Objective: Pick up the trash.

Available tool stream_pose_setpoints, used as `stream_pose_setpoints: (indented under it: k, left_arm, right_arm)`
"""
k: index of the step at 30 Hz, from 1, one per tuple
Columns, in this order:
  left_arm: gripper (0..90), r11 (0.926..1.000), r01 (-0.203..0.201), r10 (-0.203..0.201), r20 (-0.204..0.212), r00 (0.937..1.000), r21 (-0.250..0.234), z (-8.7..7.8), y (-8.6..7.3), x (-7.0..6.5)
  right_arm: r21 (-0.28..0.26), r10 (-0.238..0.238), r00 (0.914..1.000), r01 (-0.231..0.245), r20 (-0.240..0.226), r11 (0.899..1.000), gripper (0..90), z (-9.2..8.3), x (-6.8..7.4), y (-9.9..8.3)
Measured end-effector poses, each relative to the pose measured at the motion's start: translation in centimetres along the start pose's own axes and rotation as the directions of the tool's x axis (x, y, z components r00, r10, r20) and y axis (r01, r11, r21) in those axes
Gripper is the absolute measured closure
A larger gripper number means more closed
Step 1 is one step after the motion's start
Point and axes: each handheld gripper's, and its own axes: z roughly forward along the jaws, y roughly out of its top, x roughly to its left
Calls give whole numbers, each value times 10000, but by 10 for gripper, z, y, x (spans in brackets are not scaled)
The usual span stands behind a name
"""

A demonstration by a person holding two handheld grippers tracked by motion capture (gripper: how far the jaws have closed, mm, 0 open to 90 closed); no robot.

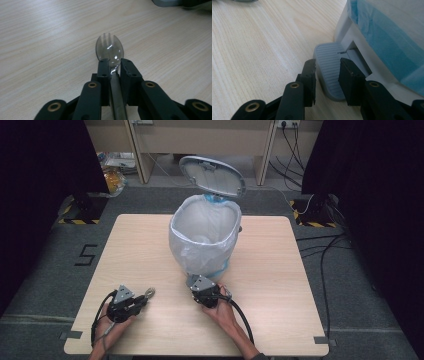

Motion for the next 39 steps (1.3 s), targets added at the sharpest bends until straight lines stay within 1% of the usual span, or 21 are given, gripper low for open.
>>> stream_pose_setpoints:
  k: [1, 3, 6, 8, 9, 11, 17, 20, 21, 22, 23, 25, 26, 29, 33, 34, 36, 38, 39]
  left_arm:
    - [798, 10000, 0, 0, 0, 10000, 0, 0, 0, 0]
    - [802, 9998, 163, -162, 180, 9997, -71, 1, 0, 1]
    - [804, 9999, 109, -107, 193, 9998, -131, 0, 1, 2]
    - [804, 9998, 93, -89, 212, 9997, -171, -2, 3, 3]
    - [805, 9996, 79, -73, 214, 9997, -270, -5, 7, 3]
    - [805, 9993, 33, -23, 276, 9996, -363, -7, 10, 4]
    - [805, 9983, 69, -48, 368, 9993, -573, -13, 18, 7]
    - [805, 9979, 103, -76, 420, 9991, -642, -14, 20, 7]
    - [805, 9975, 142, -109, 486, 9988, -694, -15, 22, 7]
    - [805, 9971, 171, -131, 535, 9985, -743, -16, 24, 8]
    - [805, 9968, 173, -130, 555, 9984, -782, -17, 25, 9]
    - [805, 9955, 250, -191, 648, 9977, -919, -19, 30, 9]
    - [805, 9950, 231, -168, 647, 9978, -970, -20, 31, 9]
    - [805, 9944, 210, -140, 672, 9976, -1040, -22, 35, 9]
    - [805, 9932, 184, -84, 870, 9962, -1150, -26, 43, 8]
    - [805, 9919, 191, -80, 880, 9961, -1255, -28, 47, 8]
    - [805, 9913, 184, -68, 887, 9960, -1303, -29, 49, 7]
    - [805, 9892, 182, -45, 943, 9955, -1453, -33, 55, 8]
    - [805, 9892, 182, -45, 943, 9955, -1453, -33, 55, 8]
  right_arm:
    - [0, 0, 10000, 0, 0, 10000, 660, 0, 0, 0]
    - [-2, 5, 10000, -5, -5, 10000, 660, 0, 0, 0]
    - [-5, -93, 10000, 93, 31, 10000, 660, 0, 0, 0]
    - [0, -62, 10000, 62, 12, 10000, 660, 0, 0, 0]
    - [8, -17, 10000, 17, 0, 10000, 660, 0, 0, 0]
    - [-2, -103, 9999, 103, 29, 9999, 660, 0, 0, 0]
    - [-9, -128, 9999, 128, 29, 9999, 660, 0, 0, 0]
    - [14, -36, 10000, 36, 1, 10000, 660, 0, 0, 0]
    - [15, 25, 10000, -25, -31, 10000, 660, 0, 0, 0]
    - [4, -90, 10000, 90, 19, 10000, 660, 0, 0, 0]
    - [-2, -106, 9999, 106, 23, 9999, 660, 0, 0, 0]
    - [9, 3, 10000, -3, -35, 10000, 660, 0, 0, 0]
    - [7, -61, 10000, 61, 3, 10000, 660, 0, 0, 0]
    - [4, 8, 10000, -8, -47, 10000, 660, 0, 0, 0]
    - [3, -37, 10000, 37, -2, 10000, 660, 0, 0, 0]
    - [0, 14, 10000, -14, -42, 10000, 660, 0, 0, 0]
    - [-8, -37, 10000, 37, -14, 10000, 660, 0, 0, 0]
    - [1, -54, 10000, 54, 4, 10000, 660, 0, 0, 0]
    - [1, -54, 10000, 54, 4, 10000, 660, 0, 0, 0]
